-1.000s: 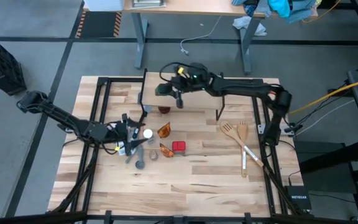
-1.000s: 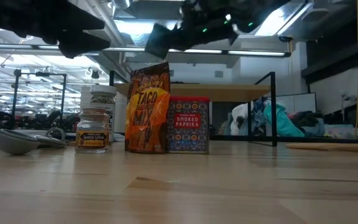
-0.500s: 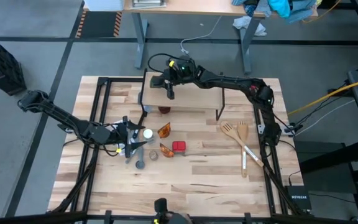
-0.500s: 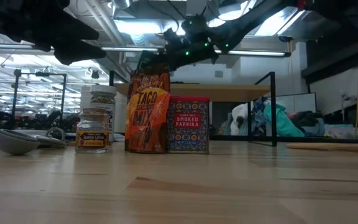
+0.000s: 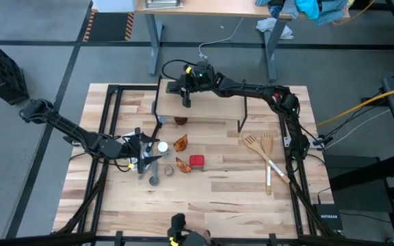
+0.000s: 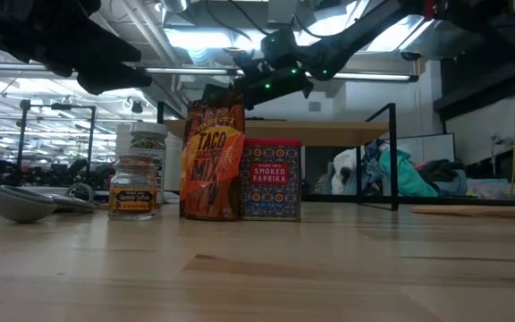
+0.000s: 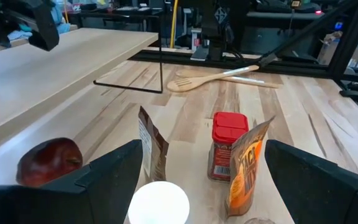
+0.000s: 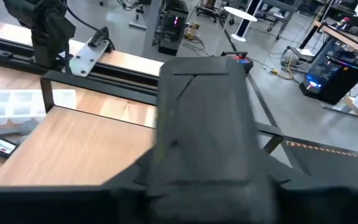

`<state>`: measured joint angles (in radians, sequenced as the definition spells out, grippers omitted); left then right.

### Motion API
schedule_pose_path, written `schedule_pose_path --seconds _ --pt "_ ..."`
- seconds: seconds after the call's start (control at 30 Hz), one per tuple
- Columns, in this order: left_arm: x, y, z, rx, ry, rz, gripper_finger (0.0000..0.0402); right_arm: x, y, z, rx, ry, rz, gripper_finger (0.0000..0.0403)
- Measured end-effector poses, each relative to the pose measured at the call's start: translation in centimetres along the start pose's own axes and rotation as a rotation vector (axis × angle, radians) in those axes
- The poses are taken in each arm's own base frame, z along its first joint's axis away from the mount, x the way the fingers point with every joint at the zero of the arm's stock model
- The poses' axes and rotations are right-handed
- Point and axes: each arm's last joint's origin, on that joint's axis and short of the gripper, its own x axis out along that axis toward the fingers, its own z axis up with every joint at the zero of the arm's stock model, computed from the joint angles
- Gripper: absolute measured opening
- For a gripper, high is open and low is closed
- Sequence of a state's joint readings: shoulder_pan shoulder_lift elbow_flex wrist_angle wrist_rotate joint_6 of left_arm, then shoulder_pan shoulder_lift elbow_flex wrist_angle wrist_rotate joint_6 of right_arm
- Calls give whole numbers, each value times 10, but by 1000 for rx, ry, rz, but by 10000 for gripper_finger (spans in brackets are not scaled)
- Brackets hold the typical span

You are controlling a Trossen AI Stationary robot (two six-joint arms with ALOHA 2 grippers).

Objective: Shelf spices
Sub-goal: Put the green seasoning can on the shelf

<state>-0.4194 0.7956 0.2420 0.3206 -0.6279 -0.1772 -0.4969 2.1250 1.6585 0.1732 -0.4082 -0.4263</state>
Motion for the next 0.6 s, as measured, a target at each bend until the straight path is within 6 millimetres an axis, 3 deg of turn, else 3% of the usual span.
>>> schedule_pose_path --seconds 0.2,0.6 --pt "0 0 0 1 4 1 331 0 -1 0 -1 8 -25 232" --pt "0 0 0 -2 4 1 331 0 -3 6 15 -45 -55 247"
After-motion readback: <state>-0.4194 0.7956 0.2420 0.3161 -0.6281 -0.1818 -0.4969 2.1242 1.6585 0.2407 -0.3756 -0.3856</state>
